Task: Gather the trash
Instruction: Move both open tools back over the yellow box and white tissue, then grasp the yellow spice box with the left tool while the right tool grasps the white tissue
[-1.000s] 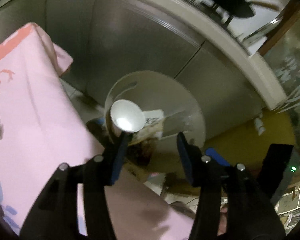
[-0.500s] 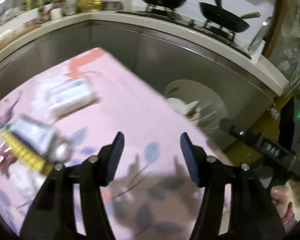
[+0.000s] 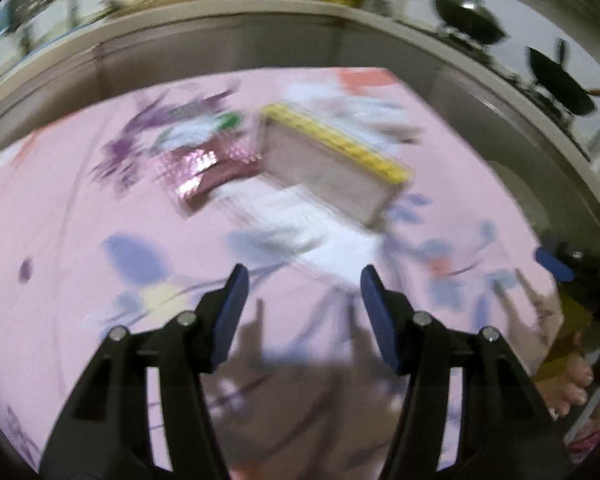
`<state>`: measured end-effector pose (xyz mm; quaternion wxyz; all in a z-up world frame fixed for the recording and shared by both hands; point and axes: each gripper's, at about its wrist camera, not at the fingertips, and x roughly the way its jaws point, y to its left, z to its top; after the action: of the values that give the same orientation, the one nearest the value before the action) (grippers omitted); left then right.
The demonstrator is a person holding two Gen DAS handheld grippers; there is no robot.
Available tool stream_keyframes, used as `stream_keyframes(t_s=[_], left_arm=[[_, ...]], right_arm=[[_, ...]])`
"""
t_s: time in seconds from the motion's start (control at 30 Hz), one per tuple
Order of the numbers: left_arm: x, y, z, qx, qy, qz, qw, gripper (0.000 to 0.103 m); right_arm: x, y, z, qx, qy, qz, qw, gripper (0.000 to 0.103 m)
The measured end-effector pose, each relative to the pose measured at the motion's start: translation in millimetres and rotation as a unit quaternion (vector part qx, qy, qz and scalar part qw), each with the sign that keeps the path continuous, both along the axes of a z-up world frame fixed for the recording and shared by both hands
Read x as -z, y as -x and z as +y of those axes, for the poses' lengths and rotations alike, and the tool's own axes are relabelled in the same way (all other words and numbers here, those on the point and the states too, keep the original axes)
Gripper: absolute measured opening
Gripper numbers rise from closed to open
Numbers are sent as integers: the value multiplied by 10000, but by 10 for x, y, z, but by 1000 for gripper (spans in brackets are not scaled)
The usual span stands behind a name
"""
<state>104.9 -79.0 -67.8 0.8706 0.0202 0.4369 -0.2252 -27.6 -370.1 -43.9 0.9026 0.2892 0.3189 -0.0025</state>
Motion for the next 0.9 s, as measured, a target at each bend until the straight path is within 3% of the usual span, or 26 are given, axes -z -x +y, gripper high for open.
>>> stream_keyframes(t_s=[0.23, 0.57, 0.63, 0.7, 0.8, 0.9], left_arm=[[222, -55, 690, -701, 18, 286, 9971, 56], [194, -98, 1018, -920, 321, 378, 9945, 56], [179, -111, 1051, -971, 352, 374, 9940, 56], [168, -132, 1096, -1025, 375, 376, 9933, 56], [157, -191, 1140, -1088, 419, 403, 9924, 56], [128, -284, 1099, -1047, 513, 461, 9921, 56]], right_arm=[[-21, -234, 507, -697, 187, 89, 9974, 72], [-84, -1034, 1182, -1449, 926, 2, 9851, 71], [-33, -1136, 1268, -1554, 878, 54, 9839, 71], [-11, -1154, 1413, -1969, 466, -17, 9793, 70], [-71, -955, 1769, -2982, 237, -289, 9538, 70], [-48, -790, 1773, -3049, 94, -337, 9517, 70]])
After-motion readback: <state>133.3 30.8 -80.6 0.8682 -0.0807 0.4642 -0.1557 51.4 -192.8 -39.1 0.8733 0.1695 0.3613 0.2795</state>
